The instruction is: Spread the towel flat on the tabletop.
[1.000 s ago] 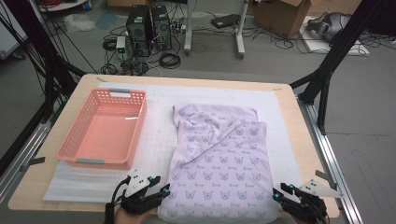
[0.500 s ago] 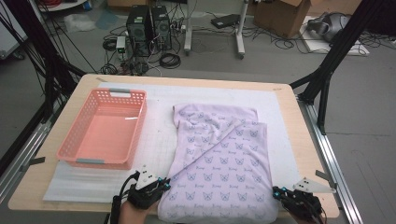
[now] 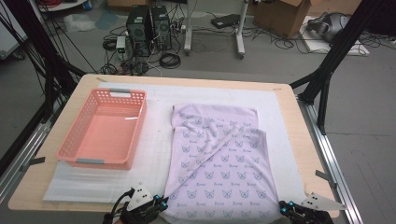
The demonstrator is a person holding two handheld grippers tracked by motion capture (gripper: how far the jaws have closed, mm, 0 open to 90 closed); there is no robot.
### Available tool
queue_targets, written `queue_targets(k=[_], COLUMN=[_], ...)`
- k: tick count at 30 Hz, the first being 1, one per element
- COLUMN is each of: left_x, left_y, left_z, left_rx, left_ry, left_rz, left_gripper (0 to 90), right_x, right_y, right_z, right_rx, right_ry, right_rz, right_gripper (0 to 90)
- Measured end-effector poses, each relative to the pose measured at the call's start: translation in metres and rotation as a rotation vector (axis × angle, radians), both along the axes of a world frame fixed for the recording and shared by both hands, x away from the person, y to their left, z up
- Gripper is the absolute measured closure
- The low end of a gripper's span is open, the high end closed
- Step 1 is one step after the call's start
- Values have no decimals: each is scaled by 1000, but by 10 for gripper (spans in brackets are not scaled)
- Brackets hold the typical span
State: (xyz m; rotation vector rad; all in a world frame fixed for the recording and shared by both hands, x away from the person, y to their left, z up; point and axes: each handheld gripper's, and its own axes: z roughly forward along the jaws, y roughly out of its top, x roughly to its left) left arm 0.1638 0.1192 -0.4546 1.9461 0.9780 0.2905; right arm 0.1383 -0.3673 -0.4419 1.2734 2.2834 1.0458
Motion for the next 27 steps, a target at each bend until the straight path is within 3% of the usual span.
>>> queue_targets(k=[2,4,8,10,14,18,19,21,22,23,24,27], left_x=[8,17,35,45,64,77,76,73,72,72,71,64], left_y=[1,3,5,3,-4,-14,-17,-19,-18,-17,-16,-13], left_z=[2,4,6,6,6,1,1,1,1,1,1,2], left_rx=[-26,-37,-57,-67,-44,-17,5,37,51,38,26,19], left_ry=[-27,-58,-79,-73,-46,37,15,-2,-4,10,23,29], left_rz=[24,49,65,65,73,91,92,89,88,84,81,85], left_gripper=[637,577,492,469,453,455,458,560,680,794,870,880], right_x=[3,8,24,32,48,60,61,60,59,58,57,52], right_y=[0,2,4,6,11,17,17,17,16,15,15,16], right_z=[3,4,2,1,-2,-7,-7,-7,-7,-7,-7,-5], right_rx=[35,44,46,50,61,32,36,20,15,31,33,15], right_ry=[-29,-45,-54,-58,-42,-25,-20,-30,-30,-18,-18,-14], right_rz=[-32,-51,-70,-69,-71,-113,-121,-121,-115,-96,-93,-72], right_gripper=[676,650,587,571,561,596,606,679,793,866,868,876])
